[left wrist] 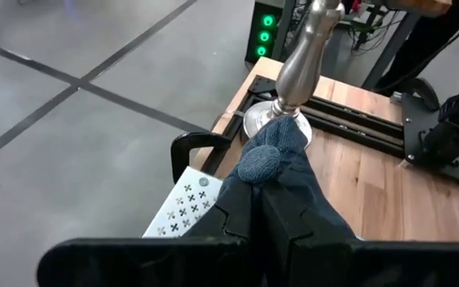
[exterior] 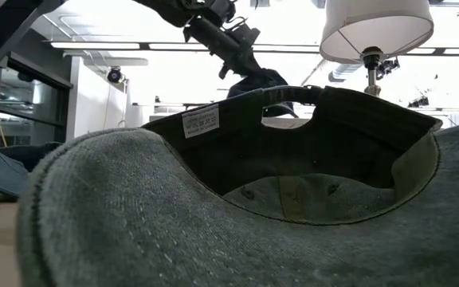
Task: Pick & Place hat
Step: Put the right blue cap on the shelf
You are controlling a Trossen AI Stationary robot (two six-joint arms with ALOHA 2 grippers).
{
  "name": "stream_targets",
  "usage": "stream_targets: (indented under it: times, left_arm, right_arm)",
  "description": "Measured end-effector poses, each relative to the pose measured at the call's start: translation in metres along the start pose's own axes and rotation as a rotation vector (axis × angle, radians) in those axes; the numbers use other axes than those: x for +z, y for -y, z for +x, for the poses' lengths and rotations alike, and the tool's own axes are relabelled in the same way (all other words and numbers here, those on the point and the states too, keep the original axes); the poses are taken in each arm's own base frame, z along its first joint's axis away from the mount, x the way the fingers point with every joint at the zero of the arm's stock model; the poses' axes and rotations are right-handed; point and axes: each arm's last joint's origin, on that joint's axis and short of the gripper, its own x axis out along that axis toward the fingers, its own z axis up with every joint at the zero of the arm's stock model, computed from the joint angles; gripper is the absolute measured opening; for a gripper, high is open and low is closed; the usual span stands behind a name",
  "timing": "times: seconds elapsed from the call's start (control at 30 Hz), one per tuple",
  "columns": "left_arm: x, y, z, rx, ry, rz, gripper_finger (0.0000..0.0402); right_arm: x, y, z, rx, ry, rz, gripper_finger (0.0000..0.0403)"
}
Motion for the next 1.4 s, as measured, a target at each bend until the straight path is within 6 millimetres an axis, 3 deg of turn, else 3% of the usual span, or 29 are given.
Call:
stream_targets:
  times: [0.57,1.07,1.4]
  left_arm:
    - [-0.0083,-0.0016,0.008,0.0,-0.043,0.007,0.0006]
    - [-0.0081,-0.0018,0.008,0.005,-0.041,0.055,0.0152]
    - [-0.0074,-0.0029,0.0081,0.042,-0.036,0.105,0.017]
  right_arm:
    - [-0.0025,0.0005,0.0,-0.004,-0.026,-0.009,0.0154]
    - [-0.0074,0.0015,-0.0003,-0.017,-0.075,-0.017,0.0154]
    - [-0.008,0.0018,-0.0003,-0.023,-0.081,-0.014,0.0154]
